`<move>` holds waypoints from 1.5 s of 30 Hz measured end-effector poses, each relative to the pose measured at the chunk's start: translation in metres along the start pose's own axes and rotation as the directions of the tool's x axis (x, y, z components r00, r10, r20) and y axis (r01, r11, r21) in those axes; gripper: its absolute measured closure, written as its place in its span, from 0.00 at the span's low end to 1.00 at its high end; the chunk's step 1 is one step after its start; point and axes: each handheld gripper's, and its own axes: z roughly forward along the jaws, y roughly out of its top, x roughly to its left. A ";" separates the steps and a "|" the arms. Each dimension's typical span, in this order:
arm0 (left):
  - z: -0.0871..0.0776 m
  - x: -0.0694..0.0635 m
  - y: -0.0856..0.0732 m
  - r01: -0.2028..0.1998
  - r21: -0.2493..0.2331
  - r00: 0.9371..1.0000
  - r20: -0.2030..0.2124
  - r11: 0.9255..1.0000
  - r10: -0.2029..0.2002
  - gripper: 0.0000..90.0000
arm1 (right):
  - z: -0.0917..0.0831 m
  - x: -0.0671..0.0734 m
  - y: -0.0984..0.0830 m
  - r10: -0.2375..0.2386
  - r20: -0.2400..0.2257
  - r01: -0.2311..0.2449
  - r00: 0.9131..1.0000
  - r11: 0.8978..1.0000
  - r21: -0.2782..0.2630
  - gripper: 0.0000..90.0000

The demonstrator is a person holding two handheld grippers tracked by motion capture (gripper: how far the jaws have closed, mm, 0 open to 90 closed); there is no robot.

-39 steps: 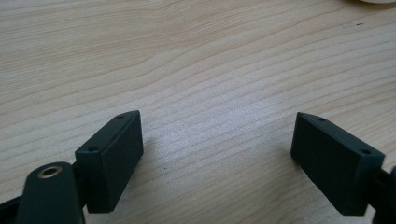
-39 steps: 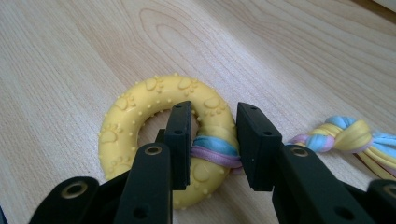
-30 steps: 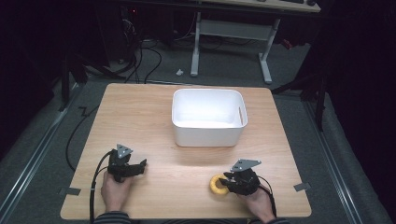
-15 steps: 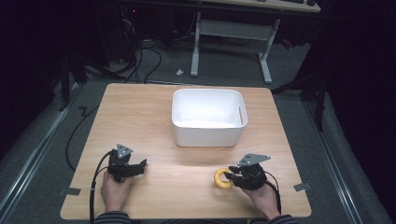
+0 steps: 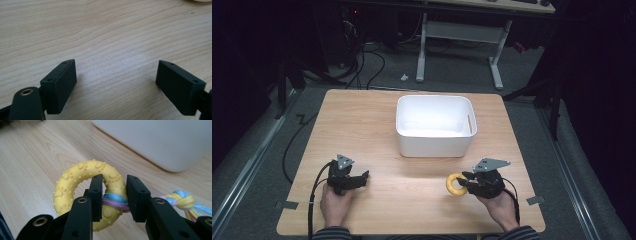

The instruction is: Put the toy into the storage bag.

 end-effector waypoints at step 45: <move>0.000 0.000 0.000 -0.001 0.000 1.000 0.000 1.000 0.001 0.19 | -0.050 -0.024 0.101 -0.112 0.091 0.120 0.990 0.989 -0.087 0.76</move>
